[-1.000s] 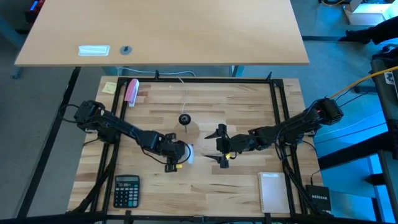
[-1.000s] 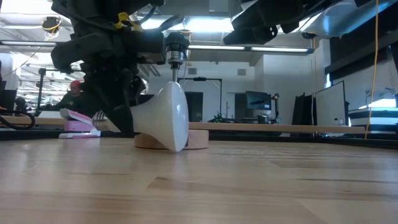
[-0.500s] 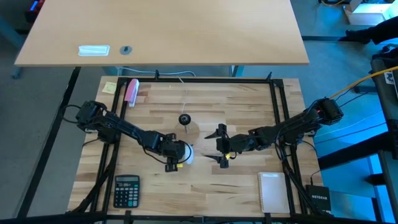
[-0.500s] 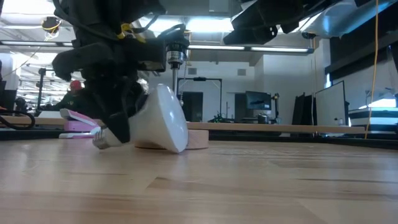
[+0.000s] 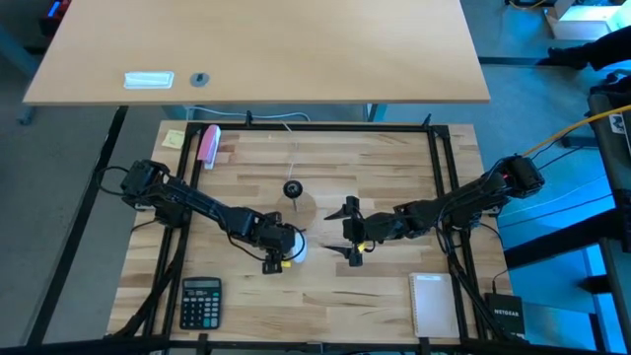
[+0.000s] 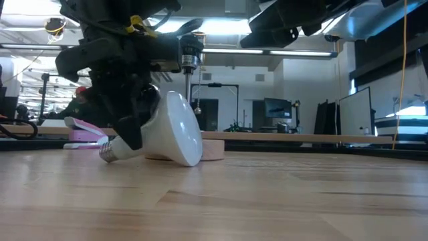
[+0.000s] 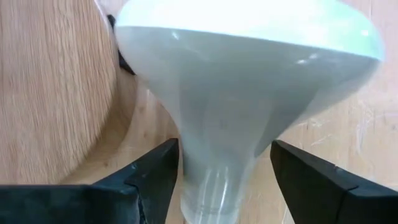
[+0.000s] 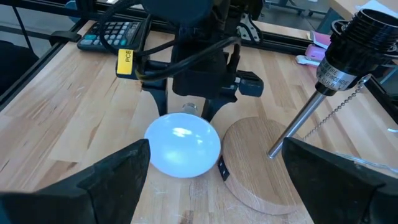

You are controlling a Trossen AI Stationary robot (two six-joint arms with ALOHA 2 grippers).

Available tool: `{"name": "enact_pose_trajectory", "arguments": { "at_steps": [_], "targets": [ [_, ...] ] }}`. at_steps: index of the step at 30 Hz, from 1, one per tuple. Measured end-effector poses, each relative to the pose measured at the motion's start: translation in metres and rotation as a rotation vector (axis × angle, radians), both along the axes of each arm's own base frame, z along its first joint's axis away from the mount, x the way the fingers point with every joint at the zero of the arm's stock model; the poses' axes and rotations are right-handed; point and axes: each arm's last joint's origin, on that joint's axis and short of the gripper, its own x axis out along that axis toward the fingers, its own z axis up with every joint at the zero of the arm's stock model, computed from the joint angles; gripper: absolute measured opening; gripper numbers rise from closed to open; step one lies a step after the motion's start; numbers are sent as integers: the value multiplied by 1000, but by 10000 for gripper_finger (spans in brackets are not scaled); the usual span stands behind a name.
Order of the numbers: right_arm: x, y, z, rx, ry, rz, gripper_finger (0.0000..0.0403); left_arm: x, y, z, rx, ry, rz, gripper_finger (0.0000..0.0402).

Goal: Screw lightbulb
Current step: Insert the lightbulb into the desk lamp

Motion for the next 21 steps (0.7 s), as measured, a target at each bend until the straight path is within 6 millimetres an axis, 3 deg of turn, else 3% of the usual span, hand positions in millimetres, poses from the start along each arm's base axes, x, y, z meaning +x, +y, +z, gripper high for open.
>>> {"name": "enact_pose_trajectory", "arguments": {
  "at_steps": [6, 14, 21],
  "targets": [
    [0, 0, 0, 0, 0, 0, 365, 6, -1, 0, 22, -51, -65, 221],
    [0, 0, 0, 0, 0, 0, 365, 11, -1, -14, 41, -30, -86, 194],
    [0, 0, 0, 0, 0, 0, 365, 13, -1, -15, 42, -45, -76, 142]
  ]
}}
